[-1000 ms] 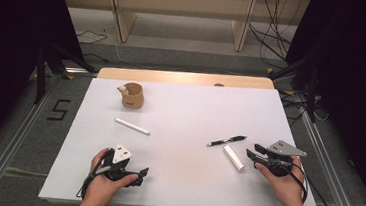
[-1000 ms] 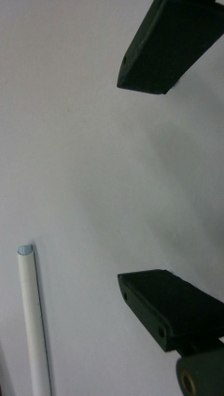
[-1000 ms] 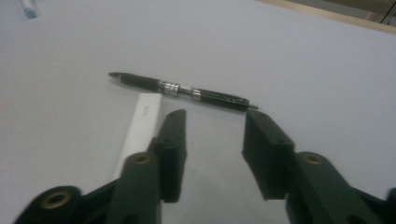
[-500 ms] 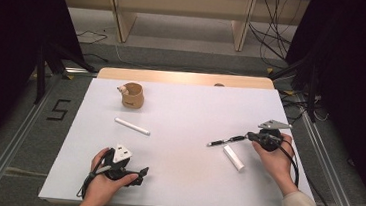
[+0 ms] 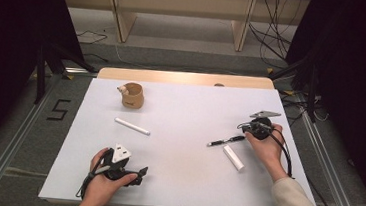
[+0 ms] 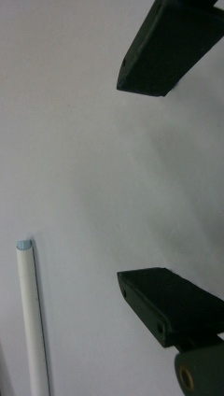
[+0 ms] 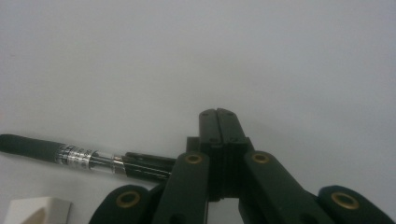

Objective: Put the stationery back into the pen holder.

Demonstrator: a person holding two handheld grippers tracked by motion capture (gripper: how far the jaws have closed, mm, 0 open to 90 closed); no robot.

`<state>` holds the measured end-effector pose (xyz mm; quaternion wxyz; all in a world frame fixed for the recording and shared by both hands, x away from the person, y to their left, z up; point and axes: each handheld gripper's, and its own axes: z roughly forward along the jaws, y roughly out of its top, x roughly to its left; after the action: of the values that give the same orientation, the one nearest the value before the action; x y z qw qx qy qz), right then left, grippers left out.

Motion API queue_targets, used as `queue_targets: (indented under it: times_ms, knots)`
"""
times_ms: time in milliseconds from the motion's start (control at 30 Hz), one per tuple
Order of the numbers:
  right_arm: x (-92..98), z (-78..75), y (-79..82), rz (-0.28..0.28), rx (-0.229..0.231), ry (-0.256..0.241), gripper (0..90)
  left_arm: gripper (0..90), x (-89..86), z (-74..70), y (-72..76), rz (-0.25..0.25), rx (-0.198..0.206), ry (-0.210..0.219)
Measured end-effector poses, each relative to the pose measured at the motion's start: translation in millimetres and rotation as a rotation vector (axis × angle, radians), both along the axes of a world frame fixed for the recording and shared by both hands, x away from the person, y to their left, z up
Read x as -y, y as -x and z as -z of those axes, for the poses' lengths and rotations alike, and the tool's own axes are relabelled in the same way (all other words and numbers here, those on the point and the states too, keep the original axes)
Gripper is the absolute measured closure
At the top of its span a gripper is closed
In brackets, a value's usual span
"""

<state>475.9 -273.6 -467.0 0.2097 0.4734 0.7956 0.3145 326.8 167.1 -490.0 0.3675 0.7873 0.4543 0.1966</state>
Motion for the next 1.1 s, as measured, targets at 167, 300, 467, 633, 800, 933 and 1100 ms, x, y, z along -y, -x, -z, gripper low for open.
queue_targets:
  times_ms: [167,300,467,633,800,933,1100]
  knots:
    - [-2.2,-3.8,6.6,-0.022,-0.012,-0.005,90.0,7.8,0.5,-0.3,0.2,0.003,0.005,0.001]
    - [-4.2,-5.7,10.4,-0.033,-0.027,-0.003,90.0,7.8,0.5,-0.3,0.1,0.004,0.003,-0.001]
    - [-2.4,-6.7,10.4,-0.029,-0.027,-0.004,90.0,7.8,0.6,-0.4,0.5,0.004,0.003,-0.001]
    - [1.4,-1.5,3.0,-0.01,-0.036,0.005,90.0,7.8,0.8,-0.2,0.1,0.004,0.001,-0.001]
    - [1.7,4.0,-2.1,-0.002,-0.056,0.01,90.0,7.9,0.6,0.1,-0.2,0.003,0.001,-0.003]
    - [2.9,5.8,-3.8,0.005,-0.065,0.013,90.0,7.9,0.6,0.3,-0.3,0.005,-0.001,-0.002]
    - [3.7,7.6,-4.7,0.01,-0.074,0.017,90.0,7.9,0.6,0.3,-0.3,0.005,-0.001,-0.002]
